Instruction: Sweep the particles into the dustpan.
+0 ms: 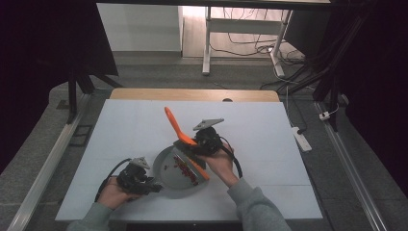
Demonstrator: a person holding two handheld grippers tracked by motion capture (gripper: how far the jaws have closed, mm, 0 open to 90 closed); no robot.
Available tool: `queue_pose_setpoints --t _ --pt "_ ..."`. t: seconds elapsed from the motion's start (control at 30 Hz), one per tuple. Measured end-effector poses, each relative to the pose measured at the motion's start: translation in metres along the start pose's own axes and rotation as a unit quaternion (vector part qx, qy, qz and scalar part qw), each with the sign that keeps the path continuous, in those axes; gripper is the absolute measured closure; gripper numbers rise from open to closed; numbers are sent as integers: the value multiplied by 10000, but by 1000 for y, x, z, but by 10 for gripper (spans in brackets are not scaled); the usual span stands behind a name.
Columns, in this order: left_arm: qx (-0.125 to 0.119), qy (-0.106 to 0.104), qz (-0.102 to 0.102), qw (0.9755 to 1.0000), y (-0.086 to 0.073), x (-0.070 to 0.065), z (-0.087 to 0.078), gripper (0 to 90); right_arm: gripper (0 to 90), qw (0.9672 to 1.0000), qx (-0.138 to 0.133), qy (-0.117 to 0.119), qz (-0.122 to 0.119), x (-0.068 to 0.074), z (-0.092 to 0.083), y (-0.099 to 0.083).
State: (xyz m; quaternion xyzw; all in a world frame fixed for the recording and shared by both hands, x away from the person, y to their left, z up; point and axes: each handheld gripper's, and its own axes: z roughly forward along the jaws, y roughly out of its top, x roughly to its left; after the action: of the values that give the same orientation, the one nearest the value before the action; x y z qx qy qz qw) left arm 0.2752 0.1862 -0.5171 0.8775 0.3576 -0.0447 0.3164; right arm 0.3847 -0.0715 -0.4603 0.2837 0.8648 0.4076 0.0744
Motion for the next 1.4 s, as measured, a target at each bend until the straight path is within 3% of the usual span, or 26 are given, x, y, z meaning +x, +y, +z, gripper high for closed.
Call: queue_pose_setpoints --t 0.2,0.33,0.37,0.4,0.43,0.5,0.53,0.57,0.6,0.67,0.8,0.9,1.07,1.4 --pt "2 4 4 10000 0 0 0 609 704 9980 340 -508 -164 -23 10 -1" --pt "-7 5 -4 10000 0 0 0 609 705 9961 644 -571 -173 -30 26 -5" --pt "-7 4 -5 10000 0 0 0 609 705 9967 602 -534 -116 -30 27 -5" --pt "-4 3 -3 10000 0 0 0 609 705 9977 593 -334 -6 -27 29 -5" --pt "-2 -3 -3 10000 0 0 0 609 705 9977 593 -334 -6 -27 29 -5" --pt "10 -2 13 10000 0 0 0 609 705 9982 594 -51 92 -21 30 -6" --pt "12 -1 14 10000 0 0 1 609 705 9981 604 -77 34 -16 29 -6" --pt "10 2 14 10000 0 0 1 609 705 9985 500 164 113 -10 26 -7" --pt "8 1 14 10000 0 0 0 609 705 9985 500 164 113 -10 26 -7" --pt "7 2 11 10000 0 0 0 609 705 9975 469 489 193 -3 23 -6" --pt "2 15 20 10000 0 0 0 609 705 9987 267 412 -96 5 15 1" --pt "-22 27 17 10000 -1 0 1 609 705 9998 54 180 -47 -3 5 4" --pt "-70 33 11 10000 -2 0 1 609 705 9999 -23 -17 99 -19 -11 0" --pt "-244 159 10 9996 -4 0 1 609 705 9994 -228 -72 242 -33 -33 -17"
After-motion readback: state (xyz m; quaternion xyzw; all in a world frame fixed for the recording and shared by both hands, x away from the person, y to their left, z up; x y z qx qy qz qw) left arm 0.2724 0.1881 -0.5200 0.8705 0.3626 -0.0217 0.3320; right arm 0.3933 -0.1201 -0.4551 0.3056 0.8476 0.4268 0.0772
